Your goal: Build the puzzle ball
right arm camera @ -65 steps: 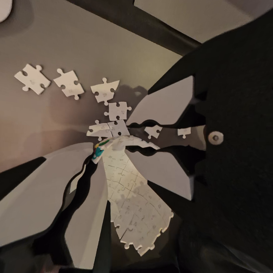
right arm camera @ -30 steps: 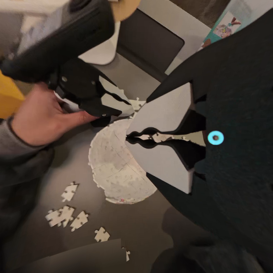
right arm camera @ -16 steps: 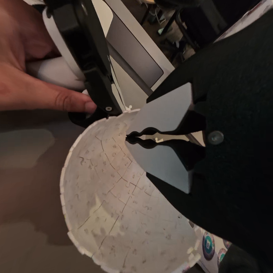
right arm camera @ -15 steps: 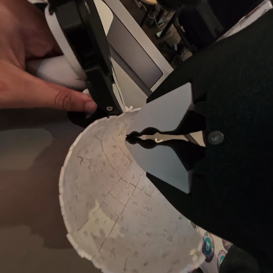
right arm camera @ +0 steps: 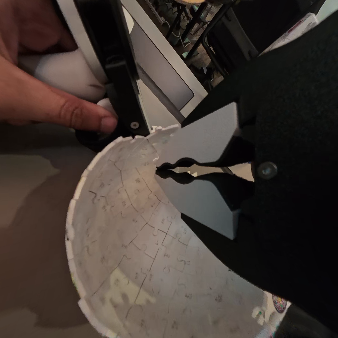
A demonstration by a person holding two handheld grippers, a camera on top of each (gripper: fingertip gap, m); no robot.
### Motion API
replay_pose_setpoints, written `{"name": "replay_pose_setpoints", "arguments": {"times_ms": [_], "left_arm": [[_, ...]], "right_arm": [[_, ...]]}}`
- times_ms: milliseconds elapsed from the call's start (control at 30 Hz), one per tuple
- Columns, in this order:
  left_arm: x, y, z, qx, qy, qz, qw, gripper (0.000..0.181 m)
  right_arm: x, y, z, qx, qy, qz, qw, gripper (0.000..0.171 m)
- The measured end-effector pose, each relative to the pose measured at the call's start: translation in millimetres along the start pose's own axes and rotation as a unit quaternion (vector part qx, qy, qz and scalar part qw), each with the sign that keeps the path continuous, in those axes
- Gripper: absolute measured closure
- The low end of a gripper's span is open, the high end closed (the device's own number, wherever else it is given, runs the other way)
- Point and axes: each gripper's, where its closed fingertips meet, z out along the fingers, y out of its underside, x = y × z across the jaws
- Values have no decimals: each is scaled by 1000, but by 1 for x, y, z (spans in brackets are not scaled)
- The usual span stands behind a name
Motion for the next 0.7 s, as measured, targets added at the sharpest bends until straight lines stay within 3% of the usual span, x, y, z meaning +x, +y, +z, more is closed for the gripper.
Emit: {"name": "replay_pose_setpoints", "arguments": {"times_ms": [700], "left_arm": [[3,3,-1,-3,-5,-3,1000,181]], "right_arm": [[2,-2,4,9,-1,7,1000,171]]}}
